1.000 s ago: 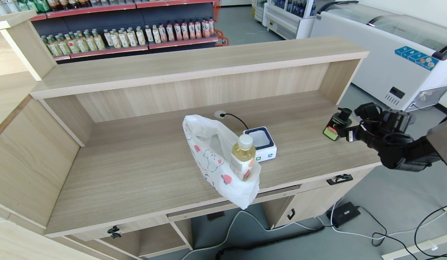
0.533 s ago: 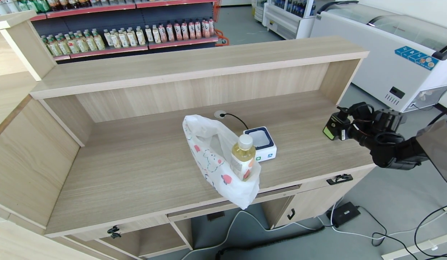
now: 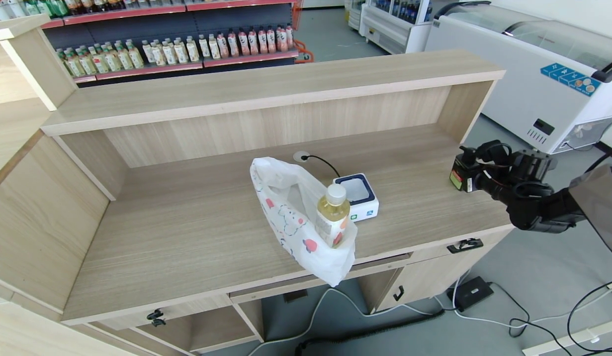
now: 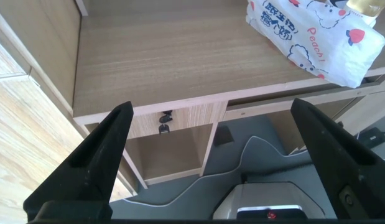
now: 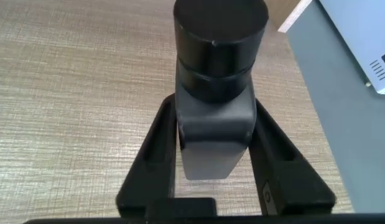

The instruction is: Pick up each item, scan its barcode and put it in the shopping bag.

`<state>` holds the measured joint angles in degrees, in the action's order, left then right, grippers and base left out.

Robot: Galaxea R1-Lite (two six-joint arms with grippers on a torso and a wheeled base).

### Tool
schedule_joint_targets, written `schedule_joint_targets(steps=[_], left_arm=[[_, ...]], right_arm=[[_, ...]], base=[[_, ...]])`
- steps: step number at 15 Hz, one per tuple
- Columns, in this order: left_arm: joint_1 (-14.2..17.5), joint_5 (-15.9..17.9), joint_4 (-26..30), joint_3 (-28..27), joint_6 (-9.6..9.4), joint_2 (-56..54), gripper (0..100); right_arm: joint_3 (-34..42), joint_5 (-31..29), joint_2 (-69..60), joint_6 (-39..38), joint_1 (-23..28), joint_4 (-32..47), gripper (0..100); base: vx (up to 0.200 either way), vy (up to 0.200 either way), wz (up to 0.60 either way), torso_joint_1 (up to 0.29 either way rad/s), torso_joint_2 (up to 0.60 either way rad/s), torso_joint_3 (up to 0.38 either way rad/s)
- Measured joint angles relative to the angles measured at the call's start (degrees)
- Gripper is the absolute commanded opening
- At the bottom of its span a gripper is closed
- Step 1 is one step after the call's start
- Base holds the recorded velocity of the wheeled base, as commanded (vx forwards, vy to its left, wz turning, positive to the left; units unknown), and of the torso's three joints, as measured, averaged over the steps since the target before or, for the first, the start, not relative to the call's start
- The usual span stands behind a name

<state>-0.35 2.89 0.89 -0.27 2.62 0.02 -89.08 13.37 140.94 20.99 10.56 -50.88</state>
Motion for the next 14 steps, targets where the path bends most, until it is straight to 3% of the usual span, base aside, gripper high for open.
schedule_joint_targets(steps=[8,10,14], left_arm=[[0.0,0.0,0.0,0.0,-0.02,0.0,100],[0.0,0.0,0.0,0.0,0.0,0.0,100],[0.0,0.0,0.0,0.0,0.0,0.0,100]], right_arm=[[4.21,-0.16,-2.79,1.61,0.27,-5.11,0],[9.18,-0.16,-6.16,2.55,0.27,-6.01,0],[28.9,-0.11,-18.75,4.11,1.43,-9.58,0]], base=[[0.0,0.0,0.0,0.0,0.0,0.0],[0.0,0.0,0.0,0.0,0.0,0.0],[0.0,0.0,0.0,0.0,0.0,0.0]])
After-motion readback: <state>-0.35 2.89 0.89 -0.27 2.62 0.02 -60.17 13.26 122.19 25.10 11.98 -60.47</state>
